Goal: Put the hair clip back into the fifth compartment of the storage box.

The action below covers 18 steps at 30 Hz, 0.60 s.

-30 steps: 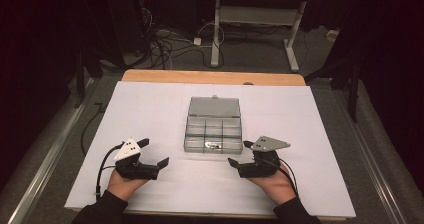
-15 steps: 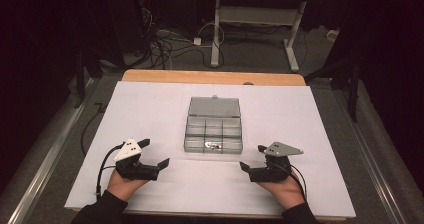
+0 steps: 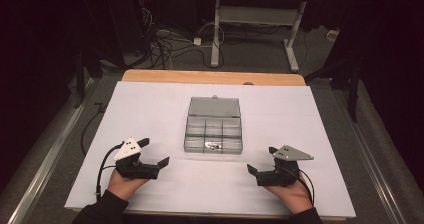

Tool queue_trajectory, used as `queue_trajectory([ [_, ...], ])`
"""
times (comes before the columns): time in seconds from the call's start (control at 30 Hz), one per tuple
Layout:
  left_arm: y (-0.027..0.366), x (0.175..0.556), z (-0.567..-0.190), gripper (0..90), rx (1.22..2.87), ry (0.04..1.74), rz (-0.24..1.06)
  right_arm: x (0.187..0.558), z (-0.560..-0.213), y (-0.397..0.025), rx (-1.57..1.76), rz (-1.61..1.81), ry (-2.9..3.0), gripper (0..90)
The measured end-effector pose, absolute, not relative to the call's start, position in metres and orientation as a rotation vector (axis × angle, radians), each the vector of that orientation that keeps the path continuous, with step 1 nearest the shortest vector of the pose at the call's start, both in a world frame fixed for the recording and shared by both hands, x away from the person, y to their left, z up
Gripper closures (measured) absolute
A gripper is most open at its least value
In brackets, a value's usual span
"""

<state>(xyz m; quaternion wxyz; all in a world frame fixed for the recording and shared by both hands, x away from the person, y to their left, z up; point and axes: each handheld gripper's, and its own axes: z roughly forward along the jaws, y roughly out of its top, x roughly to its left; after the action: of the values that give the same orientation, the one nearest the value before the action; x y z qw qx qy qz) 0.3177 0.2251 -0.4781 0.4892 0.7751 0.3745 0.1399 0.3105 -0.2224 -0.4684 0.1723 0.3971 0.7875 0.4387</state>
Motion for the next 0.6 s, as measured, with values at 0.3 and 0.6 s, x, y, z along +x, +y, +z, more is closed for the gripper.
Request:
queue_trajectory([
  [0.3, 0.2224, 0.3150, -0.4783, 0.0, 1.893, 0.897, 0.336, 0.3075, -0.4679, -0.2218, 1.106, 1.241, 2.216, 0.4],
  [0.6, 0.2233, 0.3132, -0.4781, 0.0, 1.847, 0.914, 0.348, 0.3110, -0.4669, -0.2183, 1.110, 1.271, 2.201, 0.4],
])
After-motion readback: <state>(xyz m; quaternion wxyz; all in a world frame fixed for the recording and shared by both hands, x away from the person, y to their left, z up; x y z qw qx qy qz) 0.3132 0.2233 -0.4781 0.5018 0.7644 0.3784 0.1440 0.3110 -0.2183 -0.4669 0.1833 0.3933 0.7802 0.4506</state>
